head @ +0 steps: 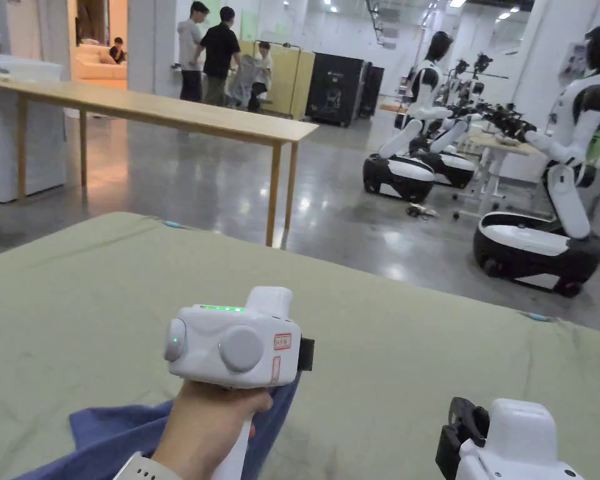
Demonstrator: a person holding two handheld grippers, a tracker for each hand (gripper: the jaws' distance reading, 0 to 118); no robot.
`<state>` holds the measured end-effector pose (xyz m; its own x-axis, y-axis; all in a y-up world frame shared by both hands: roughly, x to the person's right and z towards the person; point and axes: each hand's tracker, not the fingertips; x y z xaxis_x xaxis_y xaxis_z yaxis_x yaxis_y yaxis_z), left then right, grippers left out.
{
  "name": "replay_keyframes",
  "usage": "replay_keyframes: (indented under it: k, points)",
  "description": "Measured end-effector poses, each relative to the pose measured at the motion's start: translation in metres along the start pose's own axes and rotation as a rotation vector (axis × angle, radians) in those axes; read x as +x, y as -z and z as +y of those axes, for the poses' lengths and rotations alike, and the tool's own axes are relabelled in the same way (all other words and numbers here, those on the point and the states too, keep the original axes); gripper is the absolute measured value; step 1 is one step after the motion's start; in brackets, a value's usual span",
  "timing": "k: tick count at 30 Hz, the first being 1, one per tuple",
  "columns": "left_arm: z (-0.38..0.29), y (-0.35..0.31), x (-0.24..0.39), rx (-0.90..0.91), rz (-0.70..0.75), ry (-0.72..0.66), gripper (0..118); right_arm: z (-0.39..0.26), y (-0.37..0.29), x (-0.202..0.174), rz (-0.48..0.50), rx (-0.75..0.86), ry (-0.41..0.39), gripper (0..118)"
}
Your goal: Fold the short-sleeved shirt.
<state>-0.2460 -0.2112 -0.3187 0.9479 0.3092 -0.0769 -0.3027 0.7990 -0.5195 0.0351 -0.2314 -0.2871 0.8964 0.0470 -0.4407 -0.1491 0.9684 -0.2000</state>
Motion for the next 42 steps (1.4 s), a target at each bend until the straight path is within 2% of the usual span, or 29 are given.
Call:
replay_keyframes:
  k: [7,11,13,17,20,22,23,24,25,26,32,33,34,37,38,39,40,42]
  points:
    - [-0.003,0.062,0.167,-0.038,-0.287,0.141,0,-0.015,-0.027,0.096,-0.169,-0.013,0.005,3]
    - [-0.039,0.125,0.221,-0.172,-0.267,0.197,0,-0.029,-0.036,0.143,-0.236,-0.036,0.027,3]
    - [-0.068,0.164,0.235,-0.264,-0.206,0.229,0,-0.038,-0.04,0.164,-0.271,-0.049,0.043,3]
    - [-0.113,0.215,0.234,-0.389,-0.089,0.215,0,-0.051,-0.042,0.188,-0.293,-0.073,0.067,3]
    - [-0.126,0.219,0.228,-0.384,-0.085,0.215,0,-0.055,-0.043,0.192,-0.29,-0.08,0.074,3]
    - [-0.124,0.204,0.224,-0.325,-0.081,0.208,13,-0.056,-0.041,0.192,-0.282,-0.082,0.073,3]
    - [-0.121,0.195,0.222,-0.292,-0.083,0.199,47,-0.055,-0.041,0.191,-0.279,-0.083,0.072,3]
    - [-0.117,0.183,0.22,-0.252,-0.097,0.198,88,-0.054,-0.042,0.189,-0.275,-0.084,0.074,3]
    - [-0.115,0.169,0.218,-0.226,-0.107,0.213,112,-0.053,-0.041,0.187,-0.265,-0.085,0.079,3]
    - [-0.113,0.153,0.214,-0.175,-0.113,0.225,114,-0.051,-0.042,0.184,-0.258,-0.083,0.081,3]
    - [-0.11,0.024,0.159,0.189,0.021,0.323,113,-0.047,-0.045,0.158,-0.196,-0.073,0.043,3]
    - [-0.111,0.006,0.144,0.236,0.063,0.351,111,-0.048,-0.044,0.151,-0.185,-0.074,0.04,3]
    - [-0.116,-0.008,0.125,0.225,0.142,0.361,105,-0.049,-0.043,0.146,-0.175,-0.074,0.04,3]
    - [-0.126,-0.037,0.073,0.189,0.286,0.359,37,-0.053,-0.042,0.129,-0.155,-0.068,0.043,3]
    - [-0.13,-0.044,0.053,0.173,0.316,0.349,26,-0.054,-0.042,0.123,-0.148,-0.068,0.047,3]
    - [-0.13,-0.046,0.037,0.126,0.341,0.333,26,-0.056,-0.041,0.119,-0.141,-0.07,0.05,3]
    - [-0.13,-0.046,0.017,0.076,0.358,0.275,0,-0.057,-0.04,0.114,-0.134,-0.073,0.051,3]
    - [-0.128,-0.043,-0.018,-0.011,0.299,0.173,0,-0.06,-0.037,0.106,-0.126,-0.08,0.058,3]
